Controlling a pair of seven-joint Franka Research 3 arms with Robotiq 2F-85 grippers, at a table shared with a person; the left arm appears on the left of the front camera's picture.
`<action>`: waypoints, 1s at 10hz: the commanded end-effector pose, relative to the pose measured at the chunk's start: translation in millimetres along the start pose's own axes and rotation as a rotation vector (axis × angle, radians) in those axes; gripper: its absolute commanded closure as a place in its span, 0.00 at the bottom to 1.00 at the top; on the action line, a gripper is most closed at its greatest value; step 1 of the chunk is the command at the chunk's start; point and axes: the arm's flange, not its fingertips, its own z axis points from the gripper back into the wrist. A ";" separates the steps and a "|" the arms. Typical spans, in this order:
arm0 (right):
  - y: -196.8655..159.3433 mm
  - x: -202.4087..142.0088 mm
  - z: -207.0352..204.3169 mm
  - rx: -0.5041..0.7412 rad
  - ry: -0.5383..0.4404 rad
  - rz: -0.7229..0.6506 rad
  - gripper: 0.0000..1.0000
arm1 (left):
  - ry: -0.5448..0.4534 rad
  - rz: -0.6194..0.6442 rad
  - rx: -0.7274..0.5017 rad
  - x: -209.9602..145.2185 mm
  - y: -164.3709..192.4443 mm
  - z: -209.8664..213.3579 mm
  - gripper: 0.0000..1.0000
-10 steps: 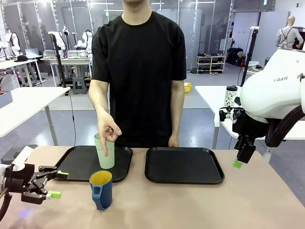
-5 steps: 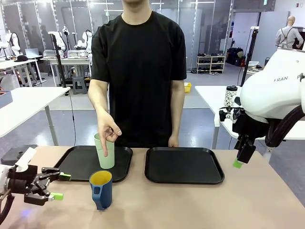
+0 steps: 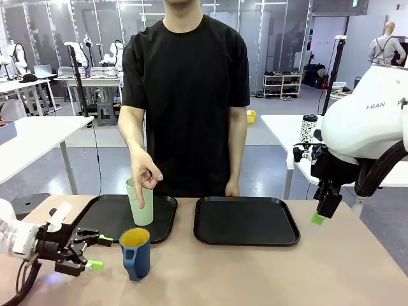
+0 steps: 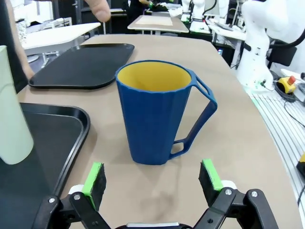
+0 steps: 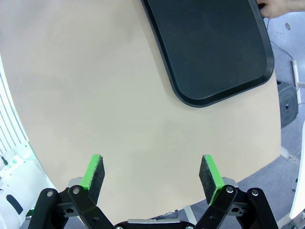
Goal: Sort and store the cups by type.
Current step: Pick up the Handle plastic cup and place it into the empty Flat Tray.
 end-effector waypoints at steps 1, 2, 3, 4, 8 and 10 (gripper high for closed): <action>0.3 0.0 1.4 0.002 -0.002 -0.007 0.00 | 0.013 -0.025 -0.018 -2.6 6.2 -15.0 0.00; 0.3 0.0 1.4 0.002 -0.002 -0.007 0.00 | 0.009 -0.028 -0.020 -3.7 6.7 -18.9 0.00; 0.3 0.0 1.4 0.002 -0.002 -0.007 0.00 | -0.003 -0.035 -0.023 -3.4 7.9 -24.2 0.00; 0.3 0.0 1.4 0.002 -0.002 -0.007 0.00 | -0.011 -0.043 -0.026 -3.4 9.1 -30.8 0.00; 0.3 0.0 1.4 0.002 -0.002 -0.007 0.00 | -0.007 -0.060 -0.010 -0.9 12.5 -46.5 0.00; 0.3 0.0 1.4 0.002 -0.002 -0.007 0.00 | -0.005 -0.065 -0.018 0.6 13.8 -51.4 0.00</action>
